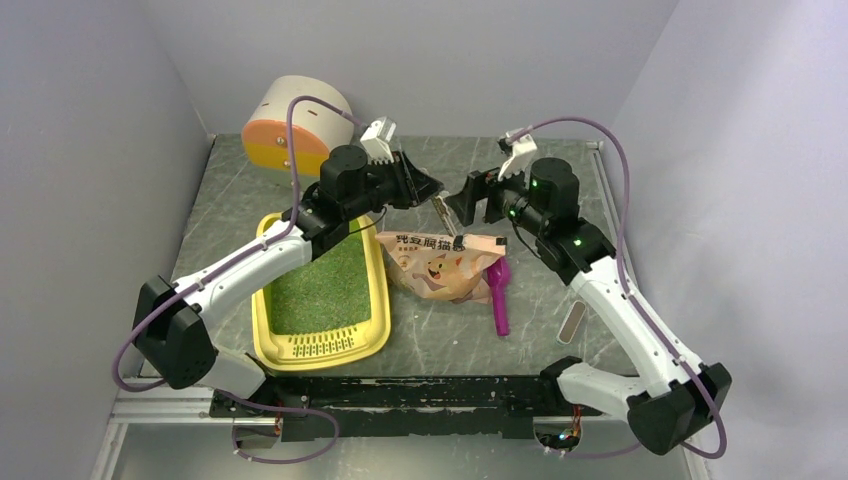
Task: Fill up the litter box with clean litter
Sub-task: Pick up the clamp at the center of the board.
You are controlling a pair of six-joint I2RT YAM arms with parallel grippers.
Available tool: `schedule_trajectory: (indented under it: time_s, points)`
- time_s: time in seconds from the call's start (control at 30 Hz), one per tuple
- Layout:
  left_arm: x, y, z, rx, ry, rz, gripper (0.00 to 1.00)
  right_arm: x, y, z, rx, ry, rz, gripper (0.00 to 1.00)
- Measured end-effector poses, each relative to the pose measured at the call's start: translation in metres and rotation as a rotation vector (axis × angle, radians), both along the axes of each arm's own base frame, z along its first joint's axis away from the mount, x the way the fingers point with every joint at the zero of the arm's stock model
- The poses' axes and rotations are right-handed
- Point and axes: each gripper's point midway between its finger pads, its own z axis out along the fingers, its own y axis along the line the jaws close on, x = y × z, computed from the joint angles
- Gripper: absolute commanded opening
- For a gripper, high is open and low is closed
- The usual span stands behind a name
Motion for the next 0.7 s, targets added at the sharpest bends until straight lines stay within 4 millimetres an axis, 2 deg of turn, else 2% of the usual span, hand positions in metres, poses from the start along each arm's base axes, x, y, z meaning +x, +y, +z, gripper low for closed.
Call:
schedule_trajectory:
  time_s: [0.13, 0.27, 0.37, 0.53, 0.7]
  points:
    - [-0.001, 0.001, -0.003, 0.011, 0.01, 0.001, 0.05, -0.004, 0.017, -0.006, 0.009, 0.042, 0.109, 0.86]
    - [-0.002, 0.003, -0.005, 0.021, 0.021, 0.004, 0.05, -0.007, 0.019, -0.005, 0.009, 0.035, 0.14, 0.85]
    - [-0.002, 0.004, -0.009, 0.03, 0.032, 0.007, 0.05, -0.013, 0.018, 0.004, 0.007, -0.005, 0.16, 0.83]
    - [-0.003, 0.005, -0.01, 0.037, 0.04, 0.007, 0.05, -0.021, 0.02, 0.014, 0.001, -0.054, 0.203, 0.72]
    - [-0.003, 0.005, -0.01, 0.039, 0.044, 0.008, 0.05, -0.023, 0.03, 0.005, -0.006, -0.017, 0.266, 0.6]
